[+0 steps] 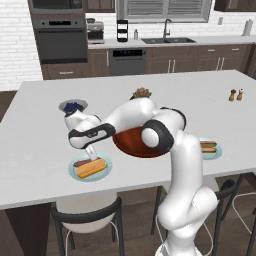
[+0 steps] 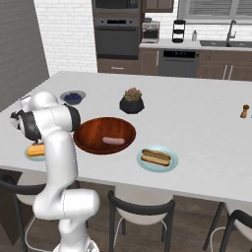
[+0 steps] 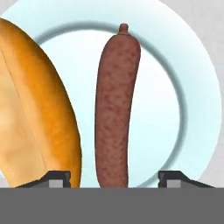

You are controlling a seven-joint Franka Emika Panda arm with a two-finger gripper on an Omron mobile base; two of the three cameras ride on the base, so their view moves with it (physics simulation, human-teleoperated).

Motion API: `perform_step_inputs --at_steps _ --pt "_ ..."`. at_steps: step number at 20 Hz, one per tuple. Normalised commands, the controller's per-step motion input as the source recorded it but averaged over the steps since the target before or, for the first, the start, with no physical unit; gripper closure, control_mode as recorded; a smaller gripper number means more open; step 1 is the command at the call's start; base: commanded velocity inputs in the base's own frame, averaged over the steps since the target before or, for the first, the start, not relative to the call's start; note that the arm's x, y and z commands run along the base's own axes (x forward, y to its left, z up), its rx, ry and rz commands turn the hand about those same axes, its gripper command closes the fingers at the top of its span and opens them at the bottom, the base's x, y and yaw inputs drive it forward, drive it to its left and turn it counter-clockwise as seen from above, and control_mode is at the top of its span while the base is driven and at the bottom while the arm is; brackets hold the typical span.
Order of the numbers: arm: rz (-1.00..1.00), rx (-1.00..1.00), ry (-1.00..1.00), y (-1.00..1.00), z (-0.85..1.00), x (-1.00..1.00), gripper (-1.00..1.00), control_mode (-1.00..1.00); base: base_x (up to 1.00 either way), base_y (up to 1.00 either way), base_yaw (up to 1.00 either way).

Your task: Place one bun and one sausage from the bowl on each plate.

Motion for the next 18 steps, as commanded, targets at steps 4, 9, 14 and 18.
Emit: perform_step_inputs --at_steps 4,9,14,18 --pt "0.01 0.00 -0.14 -0.10 0.54 -0.11 -1.00 -1.00 0.00 0.00 0.00" --pt "-0.03 0.11 -0.13 -0.47 0.83 -0.28 -1.00 -1.00 0.00 0.00 0.00" --pt "-0.19 0.16 -0.07 -0.75 0.51 -0.09 -1.00 -1.00 0.00 0.00 0.00" --pt "-0.27 0.15 -0.08 -0.81 0.28 -0.09 -1.00 -1.00 0.00 0.00 0.00"
